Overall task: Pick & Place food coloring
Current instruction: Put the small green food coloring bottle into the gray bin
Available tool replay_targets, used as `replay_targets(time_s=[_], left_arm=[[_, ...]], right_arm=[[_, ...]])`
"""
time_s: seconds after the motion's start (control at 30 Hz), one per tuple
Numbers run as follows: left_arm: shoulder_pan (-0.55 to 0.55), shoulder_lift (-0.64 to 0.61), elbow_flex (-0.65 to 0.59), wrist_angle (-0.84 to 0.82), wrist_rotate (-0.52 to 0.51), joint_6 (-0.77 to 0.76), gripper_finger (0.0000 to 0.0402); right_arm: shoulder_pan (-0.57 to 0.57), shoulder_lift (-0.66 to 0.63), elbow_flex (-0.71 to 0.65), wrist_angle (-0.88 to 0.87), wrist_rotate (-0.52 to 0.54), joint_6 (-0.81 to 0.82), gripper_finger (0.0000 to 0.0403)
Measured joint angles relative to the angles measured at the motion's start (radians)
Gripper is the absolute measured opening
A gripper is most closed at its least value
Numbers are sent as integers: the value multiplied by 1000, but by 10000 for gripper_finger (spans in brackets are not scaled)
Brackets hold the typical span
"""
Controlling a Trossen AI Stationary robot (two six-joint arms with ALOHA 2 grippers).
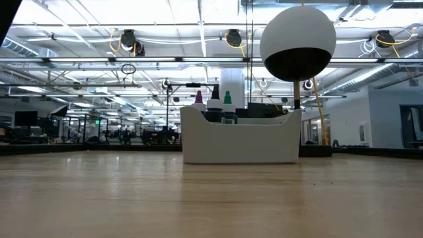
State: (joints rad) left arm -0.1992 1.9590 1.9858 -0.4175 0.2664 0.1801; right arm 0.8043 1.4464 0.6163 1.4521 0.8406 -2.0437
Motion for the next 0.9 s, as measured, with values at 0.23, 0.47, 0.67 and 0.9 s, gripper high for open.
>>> replay_targets(time_s=[0.23, 0.47, 0.67, 0.9], left_arm=[[-13, 0, 0, -4, -37, 21, 64], [-13, 0, 0, -12, -45, 30, 64], [-13, -1, 0, -44, -80, 55, 63], [-12, -2, -2, -106, -137, 72, 63]], right_arm=[[0, 0, 0, -1, -3, 34, 76], [0, 0, 0, 5, 12, 68, 128], [21, 0, 0, 48, 131, 131, 161], [61, -2, -64, 116, 157, 270, 165]])
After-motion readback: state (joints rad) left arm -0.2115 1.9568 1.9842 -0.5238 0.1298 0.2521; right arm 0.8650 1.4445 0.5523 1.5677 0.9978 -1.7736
